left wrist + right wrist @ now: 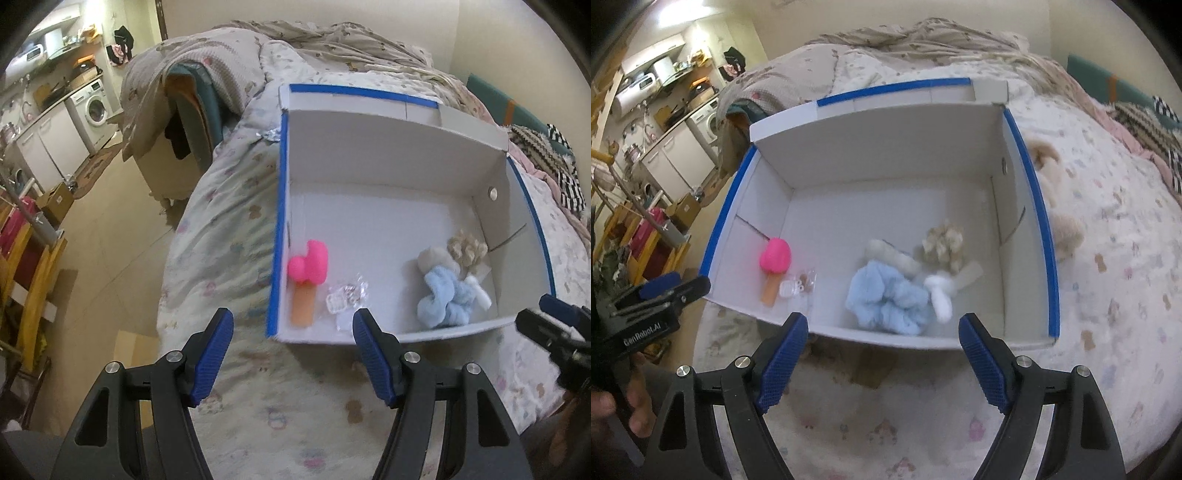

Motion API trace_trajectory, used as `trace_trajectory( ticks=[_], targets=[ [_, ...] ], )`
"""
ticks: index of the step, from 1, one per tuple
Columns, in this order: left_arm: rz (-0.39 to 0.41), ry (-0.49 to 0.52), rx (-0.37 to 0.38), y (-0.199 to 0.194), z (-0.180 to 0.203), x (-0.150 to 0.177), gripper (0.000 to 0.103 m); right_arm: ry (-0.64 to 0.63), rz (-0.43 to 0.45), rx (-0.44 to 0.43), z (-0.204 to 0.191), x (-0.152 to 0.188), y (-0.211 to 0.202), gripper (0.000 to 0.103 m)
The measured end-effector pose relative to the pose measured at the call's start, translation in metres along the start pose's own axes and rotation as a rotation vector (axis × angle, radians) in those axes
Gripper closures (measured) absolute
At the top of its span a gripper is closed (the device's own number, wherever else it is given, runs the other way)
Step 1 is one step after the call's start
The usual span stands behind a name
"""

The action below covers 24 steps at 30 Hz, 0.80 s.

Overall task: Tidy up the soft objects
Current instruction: 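Withdraw the open left tool from the box toward the bedspread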

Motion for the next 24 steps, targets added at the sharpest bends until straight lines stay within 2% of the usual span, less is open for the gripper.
trace_trajectory(
  ticks=[5, 12, 15, 18, 24],
  targets=[
    [-0.037, -0.013, -0.004, 0.006, -0.013, 0.014, 0.039, 0.039, -0.016, -0.023, 0.0, 0.01, -0.002, 0.014],
    [-0.077, -0.033, -0.009, 0.015, -0.026, 0.027, 0.039, 0.082, -0.065, -0.012, 0.008, 0.025, 0.005, 0.014],
    [-0.122, -0.053, -0.02, 0.024, -0.029, 0.032, 0.039, 0.107, -0.136, 0.025, 0.017, 0.031, 0.018, 0.014],
    [-0.171, -0.086, 0.004, 0.033, -0.029, 0.035, 0.039, 0.141, -0.224, 0.06, 0.025, 0.041, 0.036, 0.014],
    [-0.232, -0.079, 0.032, 0.047, -0.01, 0.037, 0.039, 0.179, -0.273, 0.009, 0.019, 0.041, 0.066, 0.014]
  ],
)
Point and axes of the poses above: each gripper's, at about its wrist camera, not at the fingertips, and y roughly the way its jaws point, z to its right, x to its underside, the point moved 3 cm from there along y, roughly the way its jaws point, and after that the axes turned 3 degrees about -x, right-handed, at the moved point
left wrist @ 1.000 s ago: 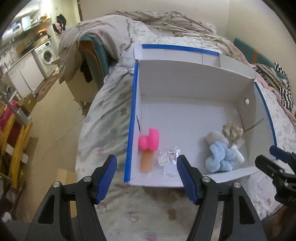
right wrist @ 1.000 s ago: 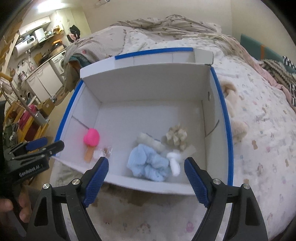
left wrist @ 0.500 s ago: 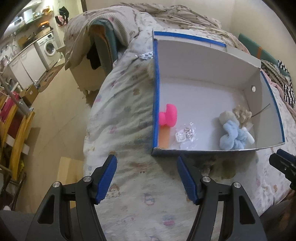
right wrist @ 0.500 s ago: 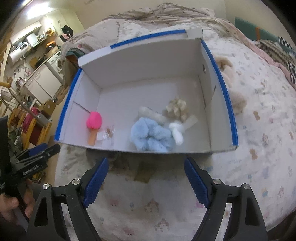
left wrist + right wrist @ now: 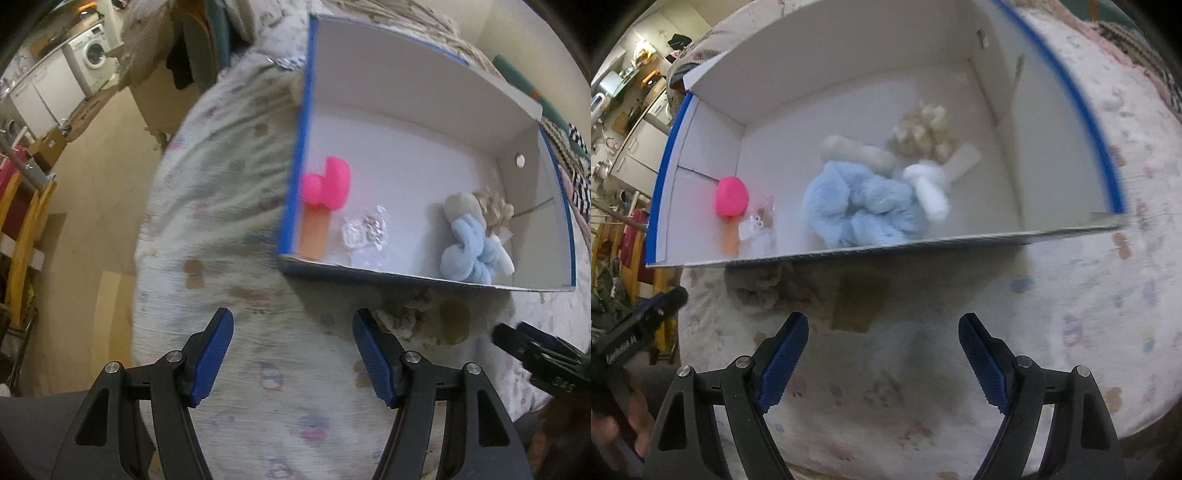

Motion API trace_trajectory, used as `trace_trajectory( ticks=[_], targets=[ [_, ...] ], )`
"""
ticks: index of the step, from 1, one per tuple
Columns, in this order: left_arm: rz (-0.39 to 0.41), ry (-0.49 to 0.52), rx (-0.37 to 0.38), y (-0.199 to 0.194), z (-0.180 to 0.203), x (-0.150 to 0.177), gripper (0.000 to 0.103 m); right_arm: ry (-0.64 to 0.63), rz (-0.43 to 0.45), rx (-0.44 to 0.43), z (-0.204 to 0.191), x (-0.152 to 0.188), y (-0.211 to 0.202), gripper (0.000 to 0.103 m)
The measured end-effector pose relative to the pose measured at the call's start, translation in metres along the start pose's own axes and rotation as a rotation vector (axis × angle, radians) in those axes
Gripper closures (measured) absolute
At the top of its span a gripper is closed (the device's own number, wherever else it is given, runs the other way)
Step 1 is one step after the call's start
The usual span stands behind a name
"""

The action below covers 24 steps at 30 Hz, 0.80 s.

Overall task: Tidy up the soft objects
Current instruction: 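Withdraw the open left tool from the box toward the bedspread, then grasp the beige lace scrunchie on the bedspread with the left tool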

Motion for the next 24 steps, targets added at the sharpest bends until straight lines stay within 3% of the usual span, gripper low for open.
trace_trajectory(
  ticks=[2, 4, 5, 10, 11, 12, 13, 16, 24],
  targets=[
    [-0.026, 0.01, -0.001, 0.007, 0.009, 0.0, 0.039, -0.006, -0.021, -0.002, -0.003, -0.004, 0.014, 0.018],
    [-0.041, 0.014, -0.002, 0.011, 0.015, 0.0, 0.039, -0.03, -0.049, 0.007, -0.009, -0.006, 0.027, 0.04],
    [-0.047, 0.018, 0.0, 0.013, 0.019, 0.0, 0.039, -0.038, -0.06, 0.019, -0.01, -0.005, 0.033, 0.045],
    [-0.053, 0.042, 0.003, 0.018, 0.03, -0.001, 0.039, -0.041, -0.094, 0.047, -0.009, -0.004, 0.05, 0.05],
    [-0.056, 0.043, 0.01, 0.019, 0.032, -0.001, 0.039, -0.043, -0.095, 0.037, -0.01, -0.004, 0.052, 0.056],
    [-0.062, 0.043, 0.023, 0.02, 0.034, -0.001, 0.039, -0.05, -0.099, 0.019, -0.012, -0.004, 0.054, 0.076],
    [-0.066, 0.044, 0.037, 0.019, 0.037, -0.002, 0.039, -0.063, -0.103, 0.023, -0.014, -0.003, 0.056, 0.085],
    [-0.067, 0.065, 0.052, 0.02, 0.045, -0.002, 0.039, -0.092, -0.084, 0.039, -0.015, -0.001, 0.055, 0.093],
    [-0.115, 0.113, 0.082, 0.038, 0.071, -0.001, 0.039, -0.075, -0.032, -0.022, 0.001, 0.005, 0.025, 0.093]
  ],
)
Point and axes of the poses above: each gripper's, at about its wrist camera, not at the fingertips, and y roughly the way its jaws point, z to its right, x to its underside, the point moved 3 cm from there along y, roughly the way its jaws point, and after that the axes turned 3 degrees about -x, right-handed, at the moved point
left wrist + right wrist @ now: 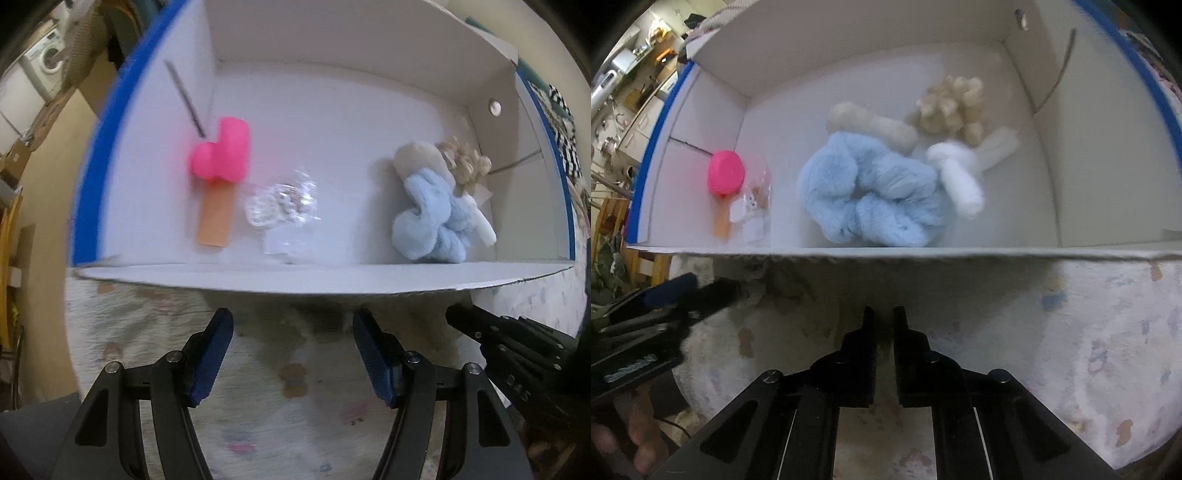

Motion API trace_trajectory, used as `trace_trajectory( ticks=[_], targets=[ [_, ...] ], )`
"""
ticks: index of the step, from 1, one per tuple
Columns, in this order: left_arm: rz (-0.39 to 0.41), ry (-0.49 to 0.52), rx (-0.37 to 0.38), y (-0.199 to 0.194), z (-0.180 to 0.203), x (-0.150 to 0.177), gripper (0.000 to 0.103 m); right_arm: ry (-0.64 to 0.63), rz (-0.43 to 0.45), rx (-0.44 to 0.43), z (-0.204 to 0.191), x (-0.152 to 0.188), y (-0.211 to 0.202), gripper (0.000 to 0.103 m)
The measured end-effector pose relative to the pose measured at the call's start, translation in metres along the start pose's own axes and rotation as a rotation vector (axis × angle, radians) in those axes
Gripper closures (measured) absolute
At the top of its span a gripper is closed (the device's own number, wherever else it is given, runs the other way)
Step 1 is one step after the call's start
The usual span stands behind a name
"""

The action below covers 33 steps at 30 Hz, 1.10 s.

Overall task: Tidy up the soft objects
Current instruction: 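Grasp the beige lace scrunchie on the bedspread with the left tool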

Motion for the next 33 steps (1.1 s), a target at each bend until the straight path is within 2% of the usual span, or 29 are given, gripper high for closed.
trace_trajectory(
  ticks=[4, 8, 9, 10, 11, 12, 15, 20, 33],
  targets=[
    [-0.042, 0.025, 0.026, 0.013, 0.016, -0.002, 0.039, 0.003, 0.019, -0.006, 0.006, 0.002, -0.009, 0.093],
    [-0.061, 0.063, -0.004, 0.026, 0.029, -0.004, 0.039, -0.006, 0.035, -0.004, 0.008, 0.002, -0.013, 0.093],
    [-0.064, 0.069, -0.01, 0.029, 0.03, -0.004, 0.042, -0.007, 0.036, -0.004, 0.008, 0.002, -0.014, 0.094],
    [-0.067, 0.074, -0.014, 0.031, 0.032, -0.005, 0.056, -0.006, 0.036, -0.002, 0.01, -0.003, -0.015, 0.093],
    [-0.068, 0.076, -0.011, 0.033, 0.033, -0.006, 0.065, -0.004, 0.035, -0.001, 0.011, -0.003, -0.016, 0.093],
    [-0.073, 0.078, -0.005, 0.035, 0.034, -0.007, 0.081, -0.003, 0.035, 0.0, 0.012, -0.004, -0.016, 0.094],
    [-0.093, 0.072, 0.032, 0.038, 0.026, -0.007, 0.09, -0.006, 0.041, 0.001, 0.011, -0.004, -0.018, 0.094],
    [-0.06, 0.077, 0.019, 0.031, 0.019, -0.008, 0.092, -0.015, 0.053, -0.006, 0.005, -0.003, -0.019, 0.094],
    [0.019, 0.017, -0.091, 0.011, -0.027, 0.003, 0.092, -0.049, 0.081, -0.003, -0.014, 0.004, -0.032, 0.094]
  ],
)
Point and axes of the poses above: each gripper's, at about its wrist camera, not at the fingertips, and y roughly the way its jaws point, z to its right, x to its underside, the point moved 3 cm from there along y, roughly the way its jaws point, and after that the axes turned 3 degrees about -x, right-handed, at the moved point
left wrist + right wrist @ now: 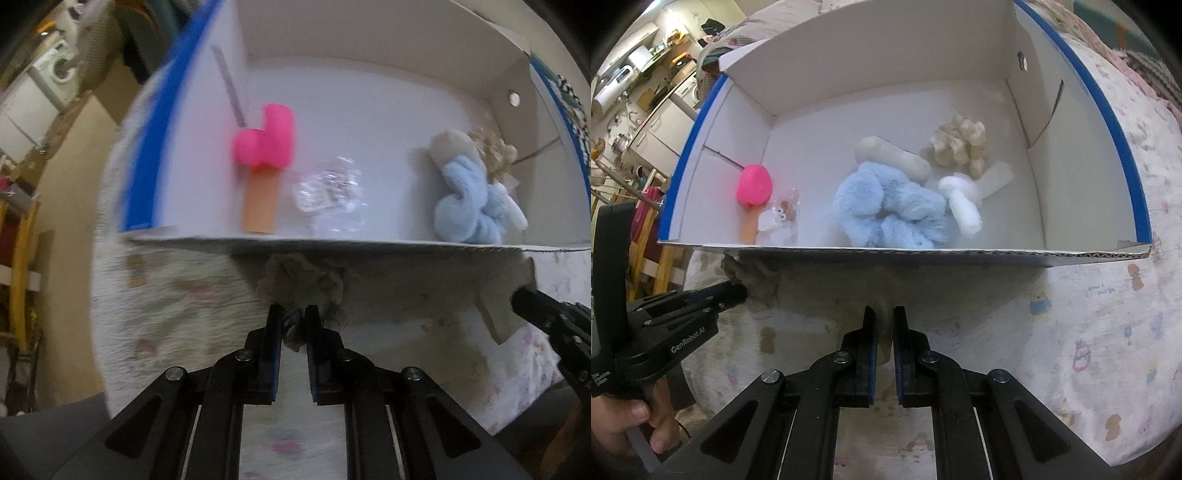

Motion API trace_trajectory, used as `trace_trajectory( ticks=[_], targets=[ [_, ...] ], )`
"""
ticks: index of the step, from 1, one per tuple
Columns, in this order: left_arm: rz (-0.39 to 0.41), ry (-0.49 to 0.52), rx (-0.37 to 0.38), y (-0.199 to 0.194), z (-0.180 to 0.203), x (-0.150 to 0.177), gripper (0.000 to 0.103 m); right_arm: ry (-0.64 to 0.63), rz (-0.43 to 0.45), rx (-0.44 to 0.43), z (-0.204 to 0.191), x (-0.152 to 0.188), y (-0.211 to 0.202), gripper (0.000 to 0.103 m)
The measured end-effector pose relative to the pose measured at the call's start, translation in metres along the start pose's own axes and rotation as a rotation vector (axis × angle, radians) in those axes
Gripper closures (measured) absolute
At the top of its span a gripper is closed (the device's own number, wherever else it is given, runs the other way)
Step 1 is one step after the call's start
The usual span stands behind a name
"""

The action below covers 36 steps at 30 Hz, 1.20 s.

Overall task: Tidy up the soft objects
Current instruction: 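Grasp the beige lace scrunchie on the bedspread with the left tool, then carry the lace scrunchie with the left tool into the box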

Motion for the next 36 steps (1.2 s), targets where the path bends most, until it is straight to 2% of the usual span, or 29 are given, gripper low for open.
trace_trajectory(
  ticks=[2, 8, 17, 22, 29, 36],
  targets=[
    [0.021, -0.01, -0.023, -0.006, -0.007, 0.003, 0.092, -0.01, 0.009, -0.001, -0.005, 0.001, -0.003, 0.094],
    [0.097, -0.019, -0.03, -0.035, -0.025, 0.01, 0.092, -0.047, 0.03, 0.003, -0.016, 0.007, -0.014, 0.094],
    [0.164, -0.146, 0.006, -0.068, -0.054, 0.026, 0.092, -0.065, 0.072, -0.006, -0.023, 0.017, -0.034, 0.094],
    [0.235, -0.15, 0.013, -0.095, -0.042, 0.033, 0.092, -0.06, 0.107, -0.026, -0.024, 0.016, -0.047, 0.094],
    [0.358, -0.132, 0.036, -0.143, -0.028, 0.032, 0.092, -0.101, 0.266, -0.07, -0.035, 0.005, -0.087, 0.094],
    [0.429, -0.098, 0.059, -0.177, -0.018, -0.006, 0.092, -0.083, 0.362, -0.107, -0.035, -0.026, -0.114, 0.094]
  ],
)
Point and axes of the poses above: each gripper's, at about its wrist camera, not at the fingertips, and y roughly the way its jaws point, z to its right, x to its underside, the point moved 3 cm from there along y, roughly the way its jaws point, and after that the axes turned 3 degrees about -x, right-handed, at the moved point
